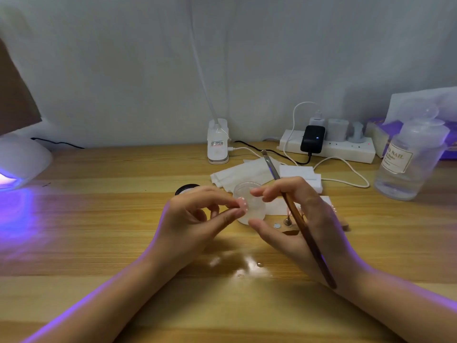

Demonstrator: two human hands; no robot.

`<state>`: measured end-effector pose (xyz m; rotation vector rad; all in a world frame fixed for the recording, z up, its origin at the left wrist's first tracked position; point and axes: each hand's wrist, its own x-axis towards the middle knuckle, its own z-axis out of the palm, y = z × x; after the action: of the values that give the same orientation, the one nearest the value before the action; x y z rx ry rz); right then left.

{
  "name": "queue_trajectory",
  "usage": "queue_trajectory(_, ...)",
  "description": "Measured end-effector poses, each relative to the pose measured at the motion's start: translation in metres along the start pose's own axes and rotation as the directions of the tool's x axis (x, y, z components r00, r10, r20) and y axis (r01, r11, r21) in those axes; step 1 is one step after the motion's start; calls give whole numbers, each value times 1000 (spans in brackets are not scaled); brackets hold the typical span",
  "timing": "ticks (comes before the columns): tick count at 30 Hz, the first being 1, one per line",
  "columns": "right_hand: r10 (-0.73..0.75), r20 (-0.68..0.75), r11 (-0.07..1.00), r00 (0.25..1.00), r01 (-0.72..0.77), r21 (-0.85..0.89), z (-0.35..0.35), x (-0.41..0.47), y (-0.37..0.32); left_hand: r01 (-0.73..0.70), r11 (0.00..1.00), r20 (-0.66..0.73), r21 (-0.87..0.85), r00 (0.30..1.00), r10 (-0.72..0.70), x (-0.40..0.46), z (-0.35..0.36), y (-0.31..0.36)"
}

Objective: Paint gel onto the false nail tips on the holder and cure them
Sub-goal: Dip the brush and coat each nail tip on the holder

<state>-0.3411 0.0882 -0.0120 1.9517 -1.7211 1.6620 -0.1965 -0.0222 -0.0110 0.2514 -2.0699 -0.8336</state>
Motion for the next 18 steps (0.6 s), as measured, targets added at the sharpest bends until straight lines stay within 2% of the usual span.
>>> queue_trajectory(8,-10,-5,1000,1000,10,11,1,1,1,58,994,29,-89,998,-56,-8,12,7)
queue_trajectory(12,-44,-10,999,999,44,22,1,0,3,58,994,30,-90,998,-55,-8,12,8)
queue_trajectory(18,-20,-14,998,1000,21,66,-1,0,4,74,993,37,-89,997,-71,-8,12,10)
